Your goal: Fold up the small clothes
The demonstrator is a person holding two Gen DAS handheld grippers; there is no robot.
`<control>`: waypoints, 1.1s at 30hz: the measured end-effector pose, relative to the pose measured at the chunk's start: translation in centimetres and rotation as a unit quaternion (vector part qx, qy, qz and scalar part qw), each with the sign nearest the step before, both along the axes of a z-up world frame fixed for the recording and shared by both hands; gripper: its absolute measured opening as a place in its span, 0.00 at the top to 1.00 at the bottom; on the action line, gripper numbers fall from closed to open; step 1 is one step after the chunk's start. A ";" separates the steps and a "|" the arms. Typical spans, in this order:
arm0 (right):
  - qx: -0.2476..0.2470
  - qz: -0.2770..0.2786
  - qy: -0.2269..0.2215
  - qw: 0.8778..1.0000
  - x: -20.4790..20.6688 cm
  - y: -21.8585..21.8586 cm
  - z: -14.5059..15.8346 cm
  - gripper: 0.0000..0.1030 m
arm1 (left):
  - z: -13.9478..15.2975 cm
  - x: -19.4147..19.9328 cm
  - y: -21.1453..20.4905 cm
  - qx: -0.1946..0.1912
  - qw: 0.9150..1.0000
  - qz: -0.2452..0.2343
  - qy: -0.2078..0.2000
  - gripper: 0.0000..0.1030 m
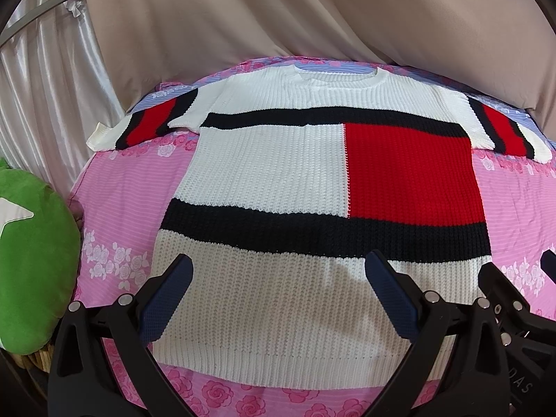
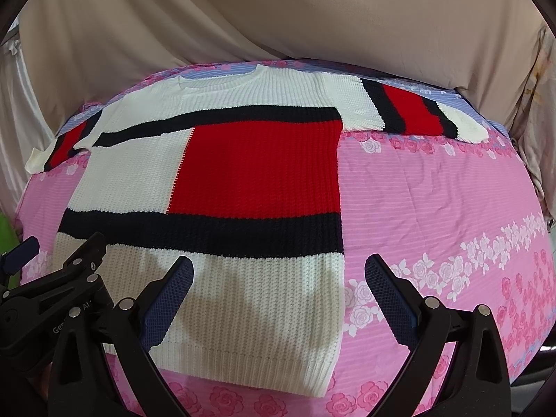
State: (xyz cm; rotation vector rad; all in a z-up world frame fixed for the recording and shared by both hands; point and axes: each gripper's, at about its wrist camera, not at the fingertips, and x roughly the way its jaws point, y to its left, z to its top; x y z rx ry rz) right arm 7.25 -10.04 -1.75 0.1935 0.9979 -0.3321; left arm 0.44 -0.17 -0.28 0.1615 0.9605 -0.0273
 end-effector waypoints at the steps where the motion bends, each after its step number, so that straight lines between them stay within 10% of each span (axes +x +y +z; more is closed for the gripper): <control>1: 0.000 0.000 0.000 1.000 0.0 0.0 0.0 0.05 | 0.0 0.0 0.0 0.000 1.000 0.000 0.000 0.06; 33: 0.002 -0.001 0.000 1.000 0.2 0.2 -0.1 0.05 | 0.0 -0.1 -0.1 0.001 1.000 0.000 -0.001 0.06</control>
